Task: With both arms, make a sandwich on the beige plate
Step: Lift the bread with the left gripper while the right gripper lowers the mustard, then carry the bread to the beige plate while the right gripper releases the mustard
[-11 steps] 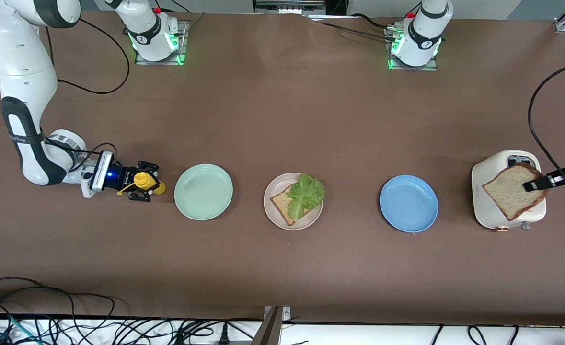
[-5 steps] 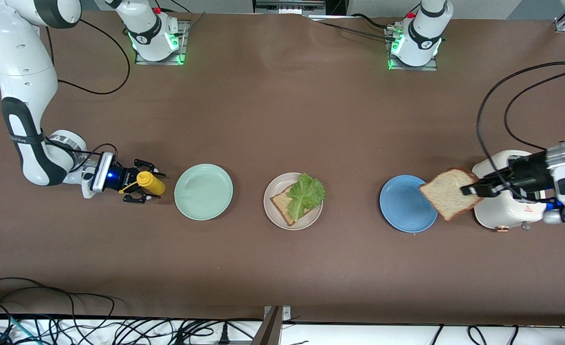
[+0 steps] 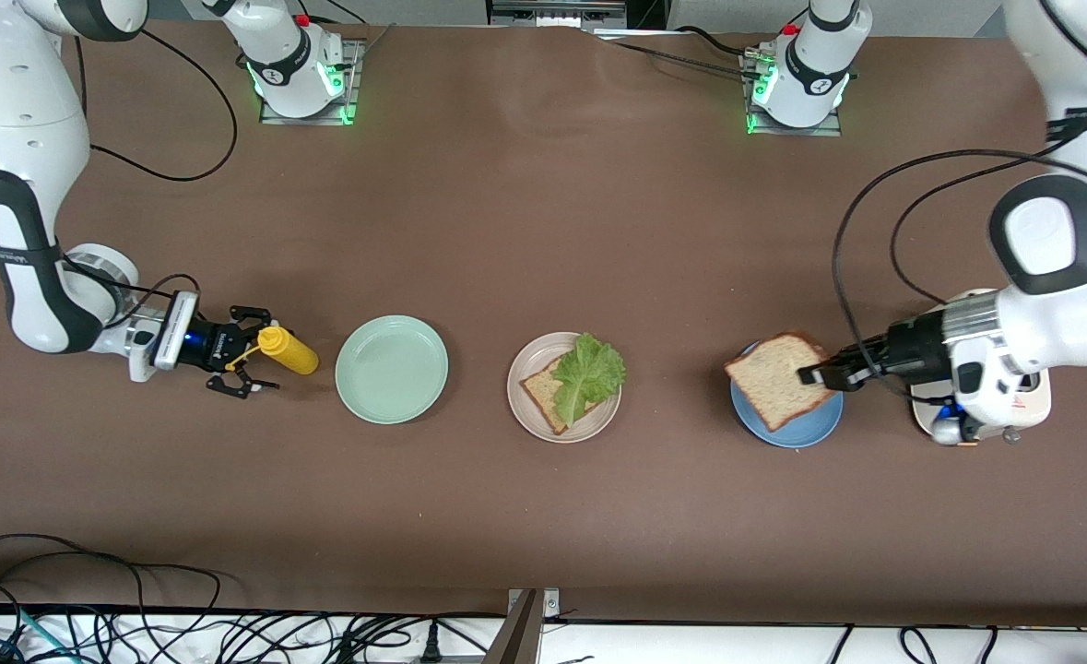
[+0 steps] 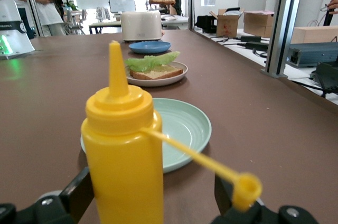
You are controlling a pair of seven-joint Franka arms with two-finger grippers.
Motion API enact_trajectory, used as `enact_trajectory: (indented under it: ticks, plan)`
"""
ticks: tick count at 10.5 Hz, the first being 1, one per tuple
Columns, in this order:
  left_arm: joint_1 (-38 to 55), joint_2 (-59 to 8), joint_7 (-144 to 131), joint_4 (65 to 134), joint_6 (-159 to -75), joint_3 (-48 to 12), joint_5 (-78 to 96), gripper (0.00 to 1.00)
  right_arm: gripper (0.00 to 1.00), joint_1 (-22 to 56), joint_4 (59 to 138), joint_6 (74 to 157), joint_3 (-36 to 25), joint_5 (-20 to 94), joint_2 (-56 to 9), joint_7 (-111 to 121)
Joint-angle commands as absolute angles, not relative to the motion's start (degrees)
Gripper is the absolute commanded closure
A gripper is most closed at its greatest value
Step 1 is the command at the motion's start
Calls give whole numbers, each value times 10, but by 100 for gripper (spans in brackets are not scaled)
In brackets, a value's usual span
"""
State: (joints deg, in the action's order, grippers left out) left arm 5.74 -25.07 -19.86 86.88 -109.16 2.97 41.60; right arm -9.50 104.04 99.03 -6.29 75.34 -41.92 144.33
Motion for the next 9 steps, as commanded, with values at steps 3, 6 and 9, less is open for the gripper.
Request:
enact_trajectory:
  ticks: [3,6,9]
  plan:
    - [134,-300,-203,870,-1203,39,506,100,0,-99,1093,1039,-75,677,-338,1341]
    - [188,-325,-227,870,-1301,39,577,100,0,-99,1093,1071,-98,643,-331,1296]
    - [241,-353,-228,871,-1378,38,656,100,0,-101,1093,1114,-130,582,-307,1295]
